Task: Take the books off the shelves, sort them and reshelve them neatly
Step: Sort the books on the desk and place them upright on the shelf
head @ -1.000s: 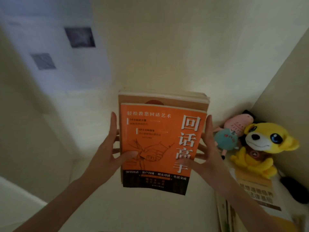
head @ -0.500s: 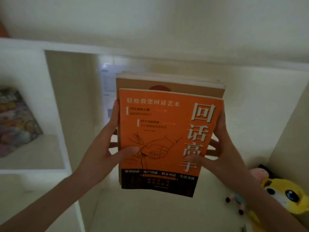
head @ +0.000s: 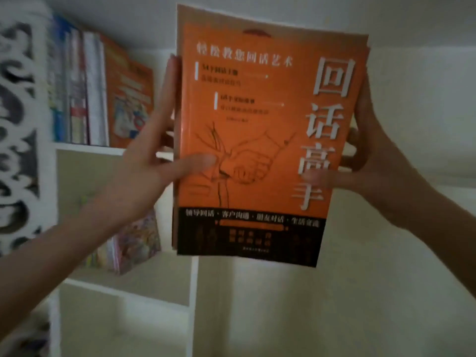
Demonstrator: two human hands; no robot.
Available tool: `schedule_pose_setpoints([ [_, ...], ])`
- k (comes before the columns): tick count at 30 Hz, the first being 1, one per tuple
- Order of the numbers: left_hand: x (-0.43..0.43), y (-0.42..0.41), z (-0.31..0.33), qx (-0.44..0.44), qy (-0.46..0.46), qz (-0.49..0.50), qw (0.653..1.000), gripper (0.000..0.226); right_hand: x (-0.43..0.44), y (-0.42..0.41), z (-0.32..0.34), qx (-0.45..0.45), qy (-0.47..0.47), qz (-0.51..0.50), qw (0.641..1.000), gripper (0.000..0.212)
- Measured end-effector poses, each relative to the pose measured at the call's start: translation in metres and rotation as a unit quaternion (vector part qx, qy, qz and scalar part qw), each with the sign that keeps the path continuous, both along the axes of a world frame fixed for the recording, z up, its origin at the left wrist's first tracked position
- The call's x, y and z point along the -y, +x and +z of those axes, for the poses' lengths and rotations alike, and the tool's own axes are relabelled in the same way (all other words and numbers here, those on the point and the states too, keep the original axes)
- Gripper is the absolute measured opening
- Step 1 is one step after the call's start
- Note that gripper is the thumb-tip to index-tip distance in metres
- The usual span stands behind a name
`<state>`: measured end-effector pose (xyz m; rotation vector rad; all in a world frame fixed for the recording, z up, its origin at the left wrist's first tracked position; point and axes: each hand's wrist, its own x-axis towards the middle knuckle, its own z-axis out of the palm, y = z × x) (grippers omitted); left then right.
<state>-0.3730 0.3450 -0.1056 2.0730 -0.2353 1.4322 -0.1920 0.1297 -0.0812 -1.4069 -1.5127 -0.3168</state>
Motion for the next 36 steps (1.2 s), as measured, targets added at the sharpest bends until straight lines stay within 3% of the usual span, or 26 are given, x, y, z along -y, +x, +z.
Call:
schedule_pose_setpoints([
  [6, -0.042, -0.026, 0.088, 0.028, 0.057, 0.075, 0.995, 0.102, -0.068, 0.001, 0.095, 0.056, -0.009, 0.062, 0.996, 0.126],
  [13, -0.098, -0.033, 0.136, 0.048, 0.061, 0.146, 0.986, 0.114, -0.170, 0.021, 0.151, 0.034, -0.032, 0.143, 0.989, 0.123],
  [18, -0.135, -0.018, 0.128, 0.099, 0.014, 0.222, 0.970, 0.117, -0.243, 0.037, 0.164, 0.003, -0.068, 0.184, 0.981, 0.121],
  [25, -0.201, 0.006, 0.102, 0.070, 0.001, 0.277, 0.958, 0.117, -0.332, 0.065, 0.149, -0.027, -0.130, 0.194, 0.972, 0.127],
  [36, -0.236, 0.057, 0.081, 0.171, 0.009, 0.342, 0.924, 0.091, -0.387, 0.095, 0.132, -0.082, -0.159, 0.238, 0.955, 0.117],
])
